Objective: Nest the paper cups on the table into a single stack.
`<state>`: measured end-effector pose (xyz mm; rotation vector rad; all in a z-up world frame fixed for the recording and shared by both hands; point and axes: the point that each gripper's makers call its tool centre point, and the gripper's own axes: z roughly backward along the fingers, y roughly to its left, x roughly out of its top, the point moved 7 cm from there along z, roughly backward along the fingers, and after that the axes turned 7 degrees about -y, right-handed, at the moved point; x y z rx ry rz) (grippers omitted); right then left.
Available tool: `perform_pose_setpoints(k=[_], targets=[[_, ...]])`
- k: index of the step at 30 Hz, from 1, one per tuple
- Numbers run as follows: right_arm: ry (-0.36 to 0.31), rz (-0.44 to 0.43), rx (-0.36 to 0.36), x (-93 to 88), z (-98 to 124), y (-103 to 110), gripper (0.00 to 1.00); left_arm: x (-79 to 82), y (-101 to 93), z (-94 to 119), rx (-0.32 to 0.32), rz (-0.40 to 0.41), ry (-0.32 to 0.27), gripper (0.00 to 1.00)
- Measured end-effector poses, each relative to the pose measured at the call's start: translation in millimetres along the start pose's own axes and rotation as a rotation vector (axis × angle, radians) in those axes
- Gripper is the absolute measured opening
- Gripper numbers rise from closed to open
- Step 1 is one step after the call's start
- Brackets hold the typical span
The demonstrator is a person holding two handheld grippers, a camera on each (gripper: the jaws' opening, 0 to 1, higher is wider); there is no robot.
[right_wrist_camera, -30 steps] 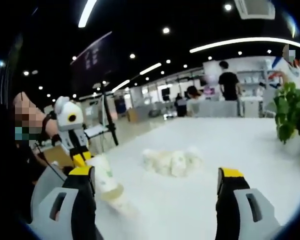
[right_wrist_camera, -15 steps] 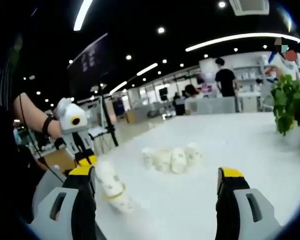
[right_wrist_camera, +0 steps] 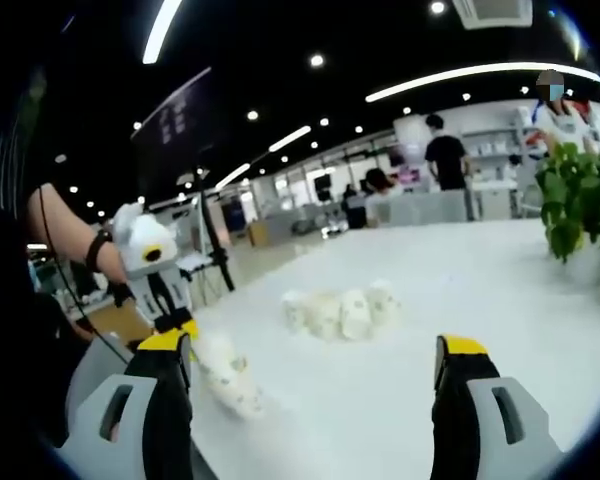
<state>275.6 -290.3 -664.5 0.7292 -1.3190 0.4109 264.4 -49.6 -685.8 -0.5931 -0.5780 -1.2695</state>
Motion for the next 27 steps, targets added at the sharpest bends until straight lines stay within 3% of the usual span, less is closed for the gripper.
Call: perform_pose_setpoints(k=[12, 27], targets=[[-0.004, -0.015, -0.021, -4.3, 9, -2, 1.0, -1.0, -1.5, -8, -0.017, -0.049, 0.033, 0.01], [-0.008, -0.047, -0.039, -10.9, 19, -6, 1.0, -13.9, -2.8, -21, -0.062, -0.038, 0.115, 0.02]])
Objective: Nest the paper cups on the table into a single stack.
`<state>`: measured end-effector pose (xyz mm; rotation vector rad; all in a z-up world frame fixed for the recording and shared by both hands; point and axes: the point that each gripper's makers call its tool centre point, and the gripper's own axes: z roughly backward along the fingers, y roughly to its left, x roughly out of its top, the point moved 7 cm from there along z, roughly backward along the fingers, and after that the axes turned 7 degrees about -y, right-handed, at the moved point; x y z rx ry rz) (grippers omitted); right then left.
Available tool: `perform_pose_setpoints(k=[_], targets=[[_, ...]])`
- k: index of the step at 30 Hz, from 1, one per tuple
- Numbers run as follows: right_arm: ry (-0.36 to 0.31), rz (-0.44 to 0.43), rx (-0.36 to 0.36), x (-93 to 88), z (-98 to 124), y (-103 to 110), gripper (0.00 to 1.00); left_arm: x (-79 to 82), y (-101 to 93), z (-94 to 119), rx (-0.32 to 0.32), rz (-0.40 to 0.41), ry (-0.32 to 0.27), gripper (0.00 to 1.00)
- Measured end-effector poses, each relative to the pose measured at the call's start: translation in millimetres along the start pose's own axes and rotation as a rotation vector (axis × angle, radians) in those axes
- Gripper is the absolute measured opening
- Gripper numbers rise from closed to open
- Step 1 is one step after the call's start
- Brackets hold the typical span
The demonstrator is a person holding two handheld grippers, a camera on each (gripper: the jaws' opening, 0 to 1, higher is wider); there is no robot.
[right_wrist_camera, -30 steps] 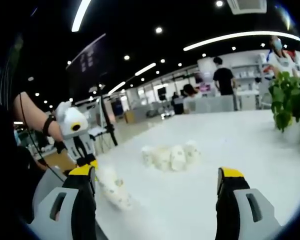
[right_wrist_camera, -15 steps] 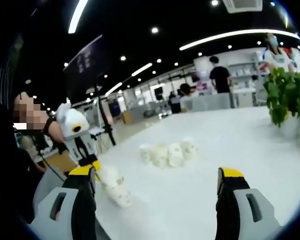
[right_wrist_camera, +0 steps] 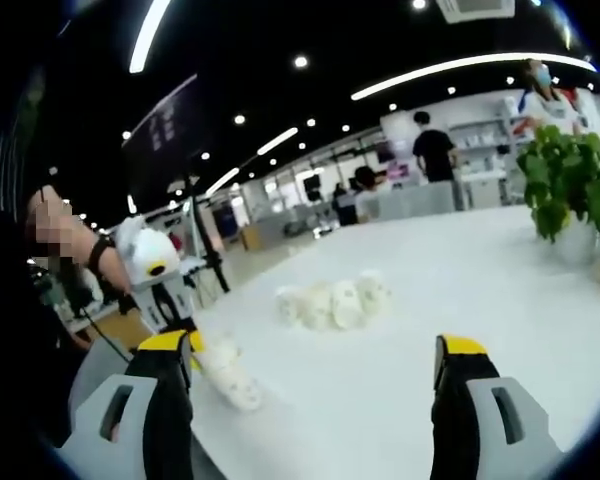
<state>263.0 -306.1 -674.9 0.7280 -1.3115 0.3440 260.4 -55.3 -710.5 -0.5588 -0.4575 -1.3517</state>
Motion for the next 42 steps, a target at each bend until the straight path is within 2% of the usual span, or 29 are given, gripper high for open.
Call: perform_pose_setpoints(k=[3, 7, 14, 21, 23, 24, 28, 30, 33, 35, 39, 42], targets=[[0.002, 0.001, -0.002, -0.4, 1, -4, 0.99, 1.2, -1.0, -2, -0.011, 0.002, -0.002, 0.02], [0.001, -0.001, -0.001, -0.1, 0, -6, 0.99, 2.5, 1.9, -5, -0.001, 0.064, -0.001, 0.06], [0.002, 0.002, 0.005, 3.0, -1, -7, 0.99, 1.3, -0.8, -6, -0.014, 0.057, 0.005, 0.08], [0.018, 0.025, 0.01, 4.1, -5, -11, 1.0, -0.7, 2.2, 2, 0.014, 0.065, -0.01, 0.08], [0.026, 0.031, 0.012, 4.1, -7, -11, 1.0, 2.4, 5.0, 7, 0.041, 0.072, -0.055, 0.07], [0.03, 0.034, 0.015, 4.9, -9, -11, 1.0, 3.6, 6.2, 10, 0.051, 0.1, -0.084, 0.07], [0.036, 0.04, 0.022, 9.7, -14, -11, 1.0, 3.2, 10.2, 17, 0.077, 0.136, -0.139, 0.07], [0.039, 0.043, 0.025, 12.0, -17, -11, 1.0, 3.8, 10.2, 21, 0.087, 0.185, -0.171, 0.08], [0.048, 0.047, 0.027, 12.2, -21, -14, 0.99, 10.3, 11.9, 28, 0.108, 0.223, -0.283, 0.07], [0.058, 0.05, 0.03, 12.2, -23, -13, 0.99, 12.3, 14.0, 32, 0.133, 0.24, -0.32, 0.08], [0.073, 0.054, 0.03, 12.7, -26, -12, 0.99, 14.7, 14.4, 38, 0.143, 0.269, -0.396, 0.09], [0.078, 0.06, 0.031, 14.1, -29, -10, 0.99, 12.4, 16.0, 42, 0.156, 0.296, -0.432, 0.12]])
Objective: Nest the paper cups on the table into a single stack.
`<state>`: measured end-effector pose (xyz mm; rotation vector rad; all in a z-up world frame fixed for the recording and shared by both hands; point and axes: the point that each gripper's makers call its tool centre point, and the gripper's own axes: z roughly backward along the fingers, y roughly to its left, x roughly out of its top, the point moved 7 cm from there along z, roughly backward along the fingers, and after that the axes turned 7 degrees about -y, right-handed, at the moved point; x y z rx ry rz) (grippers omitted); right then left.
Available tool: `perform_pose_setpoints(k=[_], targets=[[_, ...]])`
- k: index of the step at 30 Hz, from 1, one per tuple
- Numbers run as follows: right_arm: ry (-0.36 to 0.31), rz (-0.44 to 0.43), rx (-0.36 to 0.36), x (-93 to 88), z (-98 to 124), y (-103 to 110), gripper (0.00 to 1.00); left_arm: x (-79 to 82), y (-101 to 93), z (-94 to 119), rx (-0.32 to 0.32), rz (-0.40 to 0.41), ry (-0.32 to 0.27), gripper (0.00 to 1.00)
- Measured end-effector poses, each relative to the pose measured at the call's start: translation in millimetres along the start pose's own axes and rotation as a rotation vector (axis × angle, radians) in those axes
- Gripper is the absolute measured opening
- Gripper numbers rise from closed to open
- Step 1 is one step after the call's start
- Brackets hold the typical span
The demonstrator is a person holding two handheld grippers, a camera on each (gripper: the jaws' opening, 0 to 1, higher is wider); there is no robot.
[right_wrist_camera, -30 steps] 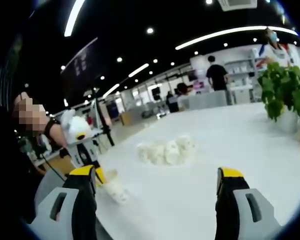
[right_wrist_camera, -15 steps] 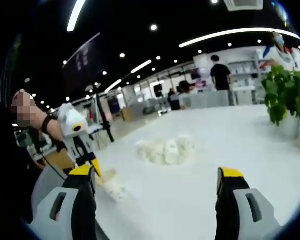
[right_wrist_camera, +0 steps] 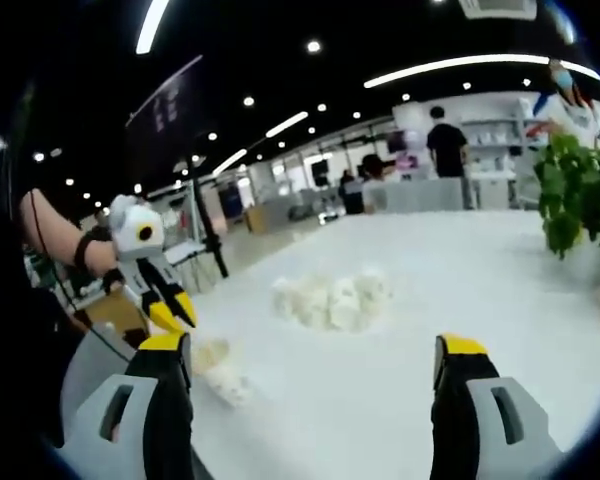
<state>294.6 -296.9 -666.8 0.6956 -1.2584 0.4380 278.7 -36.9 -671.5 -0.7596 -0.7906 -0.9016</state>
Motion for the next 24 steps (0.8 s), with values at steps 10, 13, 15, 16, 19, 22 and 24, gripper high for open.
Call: perform_pose_setpoints(k=[10, 13, 15, 16, 19, 22, 24], targets=[[0.006, 0.03, 0.011, 14.9, -13, 9, 0.99, 4.3, 5.6, 8, 0.038, 0.012, -0.069, 0.19], [0.012, 0.036, 0.012, 15.8, -17, 12, 0.99, 5.9, 9.9, 12, 0.063, 0.007, -0.096, 0.22], [0.016, 0.035, 0.014, 16.4, -19, 16, 0.99, 5.8, 13.2, 16, 0.081, 0.008, -0.108, 0.27], [0.016, 0.034, 0.014, 16.5, -19, 16, 0.99, 6.2, 14.4, 17, 0.09, 0.001, -0.121, 0.29], [0.013, 0.037, 0.018, 19.1, -21, 23, 0.99, 6.3, 22.6, 26, 0.147, -0.052, -0.148, 0.35], [0.015, 0.043, 0.028, 19.5, -24, 29, 0.99, 4.5, 28.4, 31, 0.16, -0.038, -0.157, 0.38], [0.019, 0.043, 0.031, 18.5, -26, 30, 0.99, 3.9, 32.0, 34, 0.172, -0.038, -0.156, 0.39]])
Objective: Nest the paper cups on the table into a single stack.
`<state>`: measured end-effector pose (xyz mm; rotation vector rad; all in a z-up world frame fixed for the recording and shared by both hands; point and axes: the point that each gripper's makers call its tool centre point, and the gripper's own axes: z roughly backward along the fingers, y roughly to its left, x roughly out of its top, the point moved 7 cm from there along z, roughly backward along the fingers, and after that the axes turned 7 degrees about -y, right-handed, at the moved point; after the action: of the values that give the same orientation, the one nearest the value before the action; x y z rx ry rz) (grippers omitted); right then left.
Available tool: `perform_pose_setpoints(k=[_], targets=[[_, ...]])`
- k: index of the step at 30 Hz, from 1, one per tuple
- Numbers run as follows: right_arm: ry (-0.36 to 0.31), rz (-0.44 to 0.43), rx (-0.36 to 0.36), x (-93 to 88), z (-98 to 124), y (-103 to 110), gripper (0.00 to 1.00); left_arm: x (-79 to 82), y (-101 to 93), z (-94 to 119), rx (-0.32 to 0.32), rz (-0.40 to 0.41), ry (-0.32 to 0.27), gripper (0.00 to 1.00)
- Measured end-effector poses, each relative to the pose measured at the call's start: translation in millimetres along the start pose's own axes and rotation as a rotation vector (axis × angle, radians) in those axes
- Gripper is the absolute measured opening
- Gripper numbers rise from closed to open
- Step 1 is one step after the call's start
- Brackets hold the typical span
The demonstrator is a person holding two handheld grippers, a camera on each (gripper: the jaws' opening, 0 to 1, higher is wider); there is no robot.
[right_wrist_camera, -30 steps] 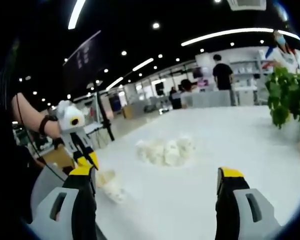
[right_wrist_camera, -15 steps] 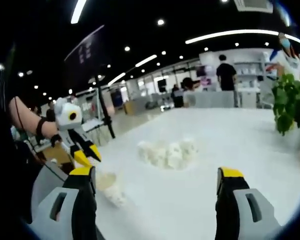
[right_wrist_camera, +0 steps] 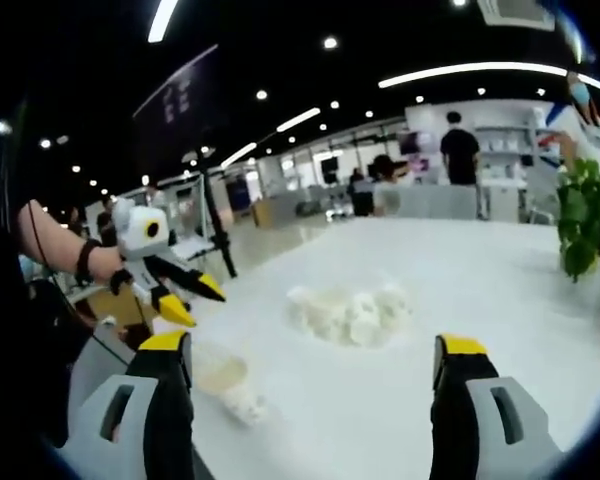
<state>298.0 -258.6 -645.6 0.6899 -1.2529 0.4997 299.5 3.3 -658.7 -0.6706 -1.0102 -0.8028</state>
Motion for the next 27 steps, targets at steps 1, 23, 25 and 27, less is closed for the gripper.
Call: perform_pose_setpoints(k=[1, 23, 25, 27], targets=[[0.003, -0.001, 0.001, -0.4, -1, 1, 0.99, 0.3, 1.6, 1, 0.006, -0.002, -0.003, 0.41], [0.058, 0.023, -0.019, -10.8, 2, 3, 1.0, -2.3, 21.5, 7, 0.087, -0.011, -0.008, 0.84], [0.062, 0.026, -0.019, -11.4, 2, 3, 1.0, -1.9, 22.4, 8, 0.092, -0.007, -0.016, 0.9], [0.065, 0.028, -0.018, -12.1, 2, 2, 1.0, 1.1, 22.0, 9, 0.092, 0.011, -0.051, 0.97]])
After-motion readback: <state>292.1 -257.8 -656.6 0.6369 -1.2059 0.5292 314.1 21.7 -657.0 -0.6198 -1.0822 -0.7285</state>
